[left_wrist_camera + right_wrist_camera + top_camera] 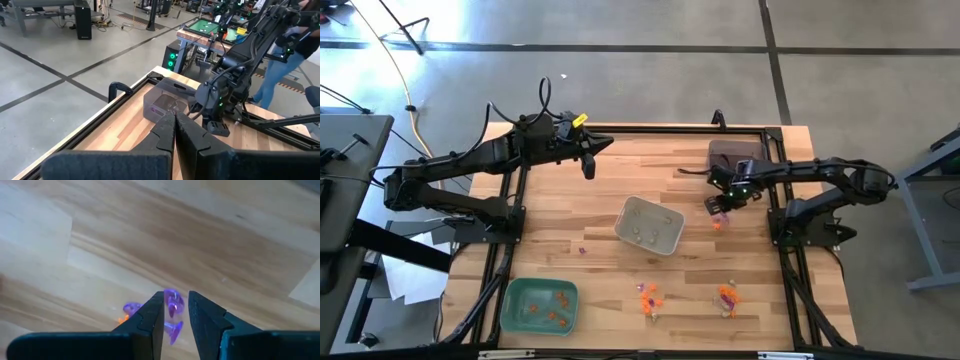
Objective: Sort Halloween decoration
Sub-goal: Put the violet witch hat toy into the black bin
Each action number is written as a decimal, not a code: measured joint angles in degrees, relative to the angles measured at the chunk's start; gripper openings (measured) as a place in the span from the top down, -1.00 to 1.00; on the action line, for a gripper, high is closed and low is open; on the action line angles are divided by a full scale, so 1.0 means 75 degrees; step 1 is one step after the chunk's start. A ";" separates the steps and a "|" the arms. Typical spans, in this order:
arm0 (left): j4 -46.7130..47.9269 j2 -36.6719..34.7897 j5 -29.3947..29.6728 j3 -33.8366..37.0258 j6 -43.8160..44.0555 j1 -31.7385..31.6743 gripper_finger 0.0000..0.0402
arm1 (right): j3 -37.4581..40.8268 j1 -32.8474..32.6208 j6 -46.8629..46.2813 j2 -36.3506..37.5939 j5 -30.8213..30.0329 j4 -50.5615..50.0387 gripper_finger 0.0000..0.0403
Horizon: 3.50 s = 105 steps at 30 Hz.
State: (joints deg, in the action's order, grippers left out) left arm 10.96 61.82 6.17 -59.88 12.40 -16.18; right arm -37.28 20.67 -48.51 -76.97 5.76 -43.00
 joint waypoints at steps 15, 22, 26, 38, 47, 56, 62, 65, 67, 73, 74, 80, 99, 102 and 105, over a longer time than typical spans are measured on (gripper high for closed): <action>0.0033 0.0000 0.0002 0.0000 0.0066 0.0011 1.00 | -0.0070 0.0154 0.0510 -0.1416 0.0926 0.0160 0.59; 0.0027 0.0000 0.0050 0.0000 0.0064 0.0011 1.00 | -0.0058 0.0148 0.0533 -0.1372 0.0868 0.0099 0.73; 0.0025 0.0000 0.0052 0.0000 0.0064 0.0011 1.00 | -0.0058 0.0148 0.0507 -0.1354 0.0907 0.0066 0.94; 0.0024 0.0000 0.0058 0.0000 0.0117 0.0011 1.00 | -0.0115 0.0134 0.0478 -0.1115 0.1175 -0.0181 0.95; 0.0024 0.0000 0.0058 0.0000 0.0119 0.0011 1.00 | -0.0664 0.0142 0.0475 -0.0593 0.0906 -0.0838 0.96; 0.0021 0.0000 0.0058 0.0000 0.0119 0.0011 1.00 | -0.1911 0.0151 0.0882 -0.0457 0.0213 -0.1995 0.95; 0.0021 0.0000 0.0058 0.0000 0.0119 0.0011 1.00 | -0.3028 0.0344 0.1304 -0.0454 -0.0530 -0.2742 0.95; 0.0021 0.0000 0.0058 0.0000 0.0063 0.0011 1.00 | -0.3552 0.0535 0.1553 -0.0451 -0.1000 -0.2979 0.95; 0.0021 0.0000 0.0058 0.0000 -0.0003 0.0011 1.00 | -0.3807 0.0718 0.1767 -0.0448 -0.1224 -0.3084 0.95; -0.0020 0.0000 0.0058 0.0000 -0.0255 0.0008 1.00 | -0.4004 0.1607 0.2512 -0.0442 -0.1730 -0.3160 0.95; -0.0086 0.0000 0.0066 0.0000 -0.0276 0.0008 1.00 | -0.4004 0.1805 0.2593 -0.0442 -0.1819 -0.3158 0.95; -0.0343 -0.0003 0.0346 0.0000 -0.0413 0.0005 1.00 | -0.4007 0.2976 0.3038 -0.0442 -0.1905 -0.3131 0.95; -0.0652 -0.0003 0.1323 0.0000 -0.0347 0.0005 1.00 | -0.4007 0.3733 0.4748 -0.0442 -0.0756 -0.3112 0.66; -0.0652 -0.0003 0.1335 0.0000 -0.0347 0.0005 1.00 | -0.4007 0.3733 0.4741 -0.0442 -0.0763 -0.3227 0.47; -0.0646 -0.0003 0.1332 0.0000 -0.0344 0.0005 1.00 | -0.4007 0.3733 0.4739 -0.0442 -0.0761 -0.3318 0.34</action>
State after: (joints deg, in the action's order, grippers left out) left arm 6.11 61.80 16.16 -59.88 9.82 -16.14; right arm -67.33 48.66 -12.97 -80.29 0.05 -67.88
